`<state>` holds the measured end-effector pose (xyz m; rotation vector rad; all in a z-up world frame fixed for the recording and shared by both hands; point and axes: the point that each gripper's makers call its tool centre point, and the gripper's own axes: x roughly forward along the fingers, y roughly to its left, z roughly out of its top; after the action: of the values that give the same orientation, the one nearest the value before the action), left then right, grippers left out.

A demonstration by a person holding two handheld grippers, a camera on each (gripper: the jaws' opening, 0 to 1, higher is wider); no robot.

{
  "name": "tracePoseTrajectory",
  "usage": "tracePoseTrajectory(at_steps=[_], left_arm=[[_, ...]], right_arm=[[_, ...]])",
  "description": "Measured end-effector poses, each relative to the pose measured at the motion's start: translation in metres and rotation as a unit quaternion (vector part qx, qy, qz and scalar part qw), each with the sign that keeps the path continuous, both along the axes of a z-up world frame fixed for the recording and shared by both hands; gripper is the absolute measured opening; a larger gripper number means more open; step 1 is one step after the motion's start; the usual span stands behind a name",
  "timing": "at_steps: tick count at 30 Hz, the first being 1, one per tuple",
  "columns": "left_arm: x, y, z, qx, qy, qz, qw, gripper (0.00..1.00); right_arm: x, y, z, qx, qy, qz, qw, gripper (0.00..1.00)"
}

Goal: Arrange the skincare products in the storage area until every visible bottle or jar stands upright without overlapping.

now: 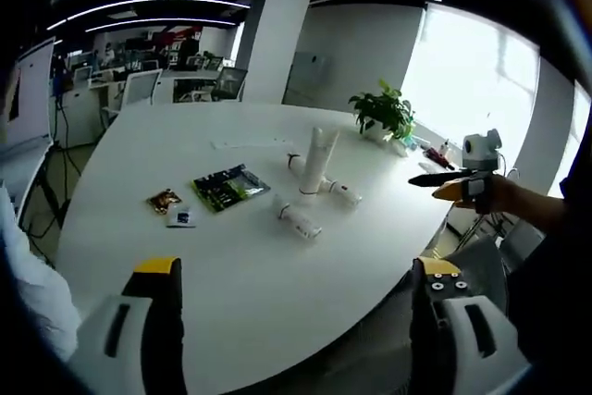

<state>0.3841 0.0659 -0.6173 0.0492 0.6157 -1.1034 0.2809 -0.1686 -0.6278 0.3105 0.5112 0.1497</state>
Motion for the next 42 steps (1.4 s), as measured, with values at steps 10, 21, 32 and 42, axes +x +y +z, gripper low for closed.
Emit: tracePoseTrajectory(at_steps=[10, 21, 32, 42], left_arm=[[0.009, -0.01, -0.011, 0.007, 0.013, -0.007, 0.9999, 0.96], [0.015, -0.017, -0.022, 0.012, 0.032, -0.005, 0.9994, 0.93], [0.037, -0.023, -0.043, 0.024, 0.056, 0.014, 0.998, 0.9], [0.038, -0.029, -0.055, 0.033, 0.072, 0.004, 0.9968, 0.88]], right_arm=[[0.011, -0.012, -0.014, 0.003, 0.019, -0.007, 0.9998, 0.99], [0.043, -0.05, -0.029, -0.023, 0.046, -0.003, 0.9987, 0.99], [0.086, -0.099, -0.053, -0.037, 0.082, -0.004, 0.9959, 0.92], [0.129, -0.13, -0.07, -0.046, 0.101, 0.0, 0.9938, 0.82]])
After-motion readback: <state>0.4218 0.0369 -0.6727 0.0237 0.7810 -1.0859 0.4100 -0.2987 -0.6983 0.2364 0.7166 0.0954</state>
